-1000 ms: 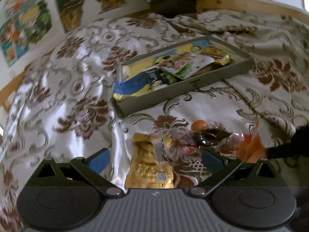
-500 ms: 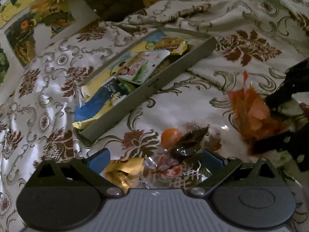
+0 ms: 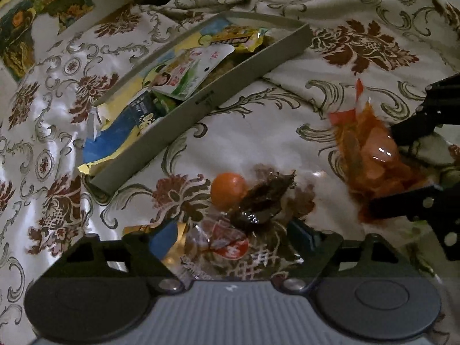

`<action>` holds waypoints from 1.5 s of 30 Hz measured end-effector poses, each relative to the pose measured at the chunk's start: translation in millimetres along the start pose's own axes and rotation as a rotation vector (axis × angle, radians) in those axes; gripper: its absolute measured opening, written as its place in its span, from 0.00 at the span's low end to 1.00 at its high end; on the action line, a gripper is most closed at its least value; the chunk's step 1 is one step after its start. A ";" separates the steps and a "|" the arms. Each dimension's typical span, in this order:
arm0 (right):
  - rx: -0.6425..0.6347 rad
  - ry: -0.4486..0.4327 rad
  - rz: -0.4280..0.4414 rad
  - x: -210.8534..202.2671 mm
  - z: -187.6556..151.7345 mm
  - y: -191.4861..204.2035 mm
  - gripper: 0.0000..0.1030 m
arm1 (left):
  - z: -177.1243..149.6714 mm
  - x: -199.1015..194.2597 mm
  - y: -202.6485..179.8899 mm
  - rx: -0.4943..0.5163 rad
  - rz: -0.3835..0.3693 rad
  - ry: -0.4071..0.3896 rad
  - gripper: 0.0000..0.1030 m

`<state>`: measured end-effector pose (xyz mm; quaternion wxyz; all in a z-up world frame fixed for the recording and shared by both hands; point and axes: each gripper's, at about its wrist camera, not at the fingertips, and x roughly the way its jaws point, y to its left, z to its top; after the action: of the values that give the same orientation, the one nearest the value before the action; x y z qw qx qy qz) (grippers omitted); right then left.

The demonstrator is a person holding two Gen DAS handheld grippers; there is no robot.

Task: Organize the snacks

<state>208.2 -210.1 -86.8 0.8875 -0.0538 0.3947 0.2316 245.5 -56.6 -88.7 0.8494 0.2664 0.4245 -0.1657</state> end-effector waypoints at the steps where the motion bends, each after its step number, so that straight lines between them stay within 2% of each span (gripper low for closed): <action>1: 0.001 0.001 0.001 -0.3 0.1 0.0 0.63 | 0.5 -1.6 -0.8 0.005 0.006 0.004 0.79; 5: 0.005 0.002 0.003 -0.4 0.1 -0.7 0.63 | -0.8 -11.1 -2.4 0.031 0.040 0.017 0.66; 9: 0.008 0.004 0.002 -0.5 -0.9 -0.4 0.63 | 2.2 -15.8 -5.0 0.083 0.037 0.021 0.67; 12: 0.010 0.005 0.004 -0.5 -0.6 -0.7 0.63 | 5.4 -4.8 -10.6 0.171 0.042 0.040 0.72; 15: 0.013 0.006 0.006 -0.7 -0.7 -1.4 0.63 | 7.9 7.8 -9.9 0.226 0.004 0.047 0.75; 17: 0.014 0.007 0.008 -0.7 -1.1 -1.9 0.63 | 12.8 13.7 -1.6 0.194 -0.023 0.046 0.84; 21: 0.020 0.007 0.016 -0.1 -1.4 -5.1 0.64 | 17.4 23.6 13.5 0.115 -0.076 0.074 0.86; 22: 0.022 0.008 0.020 0.5 -1.6 -5.8 0.64 | 16.9 24.2 14.3 0.104 -0.082 0.077 0.82; 23: 0.025 0.009 0.022 1.1 -1.6 -6.2 0.64 | 16.3 22.9 13.4 0.101 -0.093 0.074 0.74; 25: 0.036 0.010 0.026 1.5 -1.4 -7.4 0.65 | 15.3 17.8 7.3 0.114 -0.105 0.069 0.63; 26: 0.043 0.009 0.030 1.0 -1.2 -8.2 0.65 | 14.4 15.2 2.0 0.137 -0.080 0.062 0.61; 29: 0.057 0.009 0.035 0.2 -1.1 -9.4 0.65 | 14.7 11.4 -6.2 0.179 -0.050 0.069 0.58; 37: 0.070 0.008 0.039 -0.5 -0.5 -10.8 0.65 | 21.4 0.3 5.6 0.113 -0.018 0.082 0.52; 45: 0.078 -0.019 0.062 -0.9 -2.4 -10.0 0.65 | 15.7 -22.1 9.1 0.028 -0.002 0.022 0.51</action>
<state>210.6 -220.0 -88.6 0.8849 -0.0047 0.3966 0.2441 247.2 -57.4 -60.1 0.8407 0.2795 0.4316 -0.1696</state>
